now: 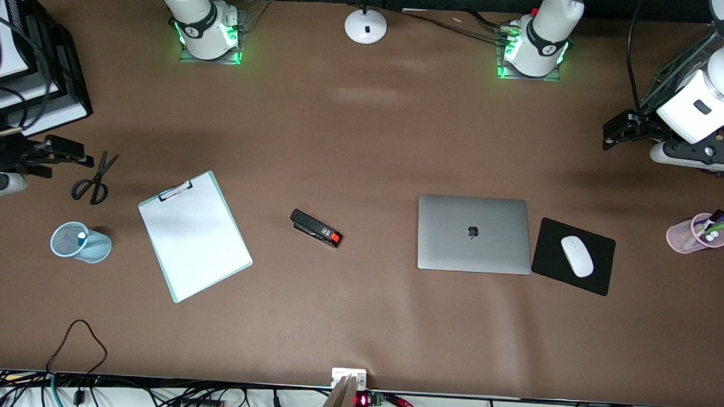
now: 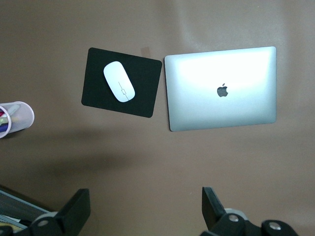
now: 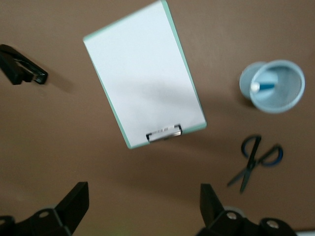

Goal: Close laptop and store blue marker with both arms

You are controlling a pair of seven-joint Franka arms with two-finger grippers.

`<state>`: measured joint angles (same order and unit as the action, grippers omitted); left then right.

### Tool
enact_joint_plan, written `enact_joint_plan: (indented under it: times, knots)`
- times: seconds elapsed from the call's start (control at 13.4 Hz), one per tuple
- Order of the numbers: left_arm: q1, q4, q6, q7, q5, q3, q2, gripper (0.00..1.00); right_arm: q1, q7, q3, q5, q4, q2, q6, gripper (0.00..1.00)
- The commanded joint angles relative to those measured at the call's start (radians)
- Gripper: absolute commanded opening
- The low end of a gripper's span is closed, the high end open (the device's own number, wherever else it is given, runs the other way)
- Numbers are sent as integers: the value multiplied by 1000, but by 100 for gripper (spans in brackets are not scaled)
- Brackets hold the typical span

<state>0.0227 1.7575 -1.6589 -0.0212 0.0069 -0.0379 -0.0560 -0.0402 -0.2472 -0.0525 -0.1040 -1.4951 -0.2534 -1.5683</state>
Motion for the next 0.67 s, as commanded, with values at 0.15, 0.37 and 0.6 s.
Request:
enact_joint_plan:
  times: [0.15, 0.37, 0.6]
  knots:
    - [-3, -35, 28, -17, -10, 4, 16, 100, 94, 226, -9, 162, 59, 37, 158, 100]
    - [-3, -35, 28, -17, -10, 4, 16, 100, 83, 226, -66, 170, 142, 46, 171, 100]
    - [-3, -35, 28, -17, -10, 4, 16, 100, 60, 227, -90, 115, 168, 48, 174, 100]
